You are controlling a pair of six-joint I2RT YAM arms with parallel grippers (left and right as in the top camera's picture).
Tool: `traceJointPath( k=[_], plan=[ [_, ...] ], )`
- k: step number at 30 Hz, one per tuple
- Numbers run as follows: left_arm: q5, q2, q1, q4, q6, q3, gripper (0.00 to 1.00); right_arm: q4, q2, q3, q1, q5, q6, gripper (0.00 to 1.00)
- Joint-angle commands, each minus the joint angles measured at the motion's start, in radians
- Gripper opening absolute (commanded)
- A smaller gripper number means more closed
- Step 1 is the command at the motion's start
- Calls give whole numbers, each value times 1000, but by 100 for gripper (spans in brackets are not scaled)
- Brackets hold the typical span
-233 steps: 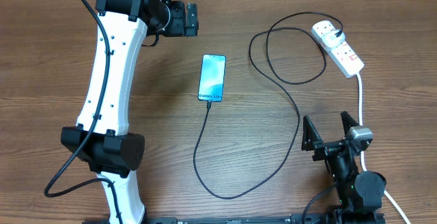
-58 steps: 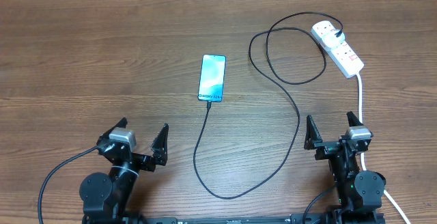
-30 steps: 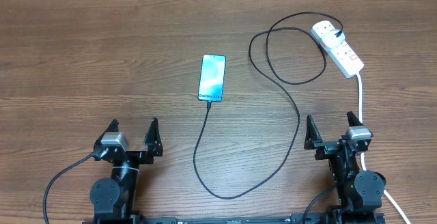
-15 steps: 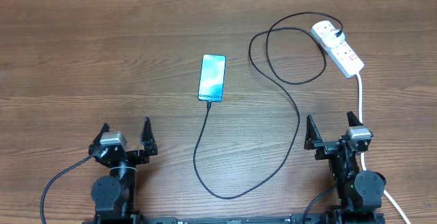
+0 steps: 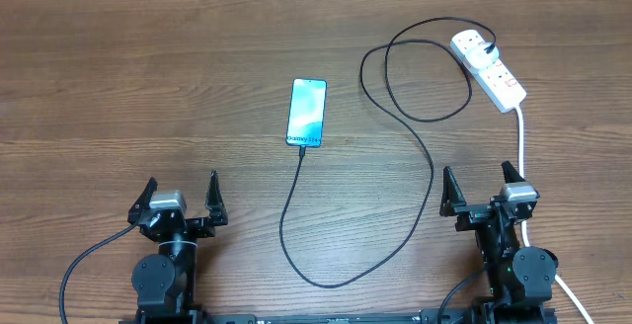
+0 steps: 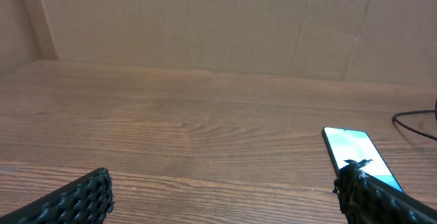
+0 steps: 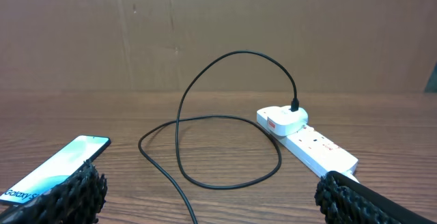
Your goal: Plug charger to phone and switch on socket
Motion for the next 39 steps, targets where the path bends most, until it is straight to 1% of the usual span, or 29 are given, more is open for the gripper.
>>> traceJointPath(
  k=[1,18,39],
  plan=[
    [2,-12,-9,0,23,-4,100,5,-12,-10,-2,10,6,100],
    [2,-12,-7,0,51,-4,100,5,-12,-10,-2,10,6,100],
    [8,-11,-7,1,51,-3,100,5,-12,-10,-2,9,6,100]
  ],
)
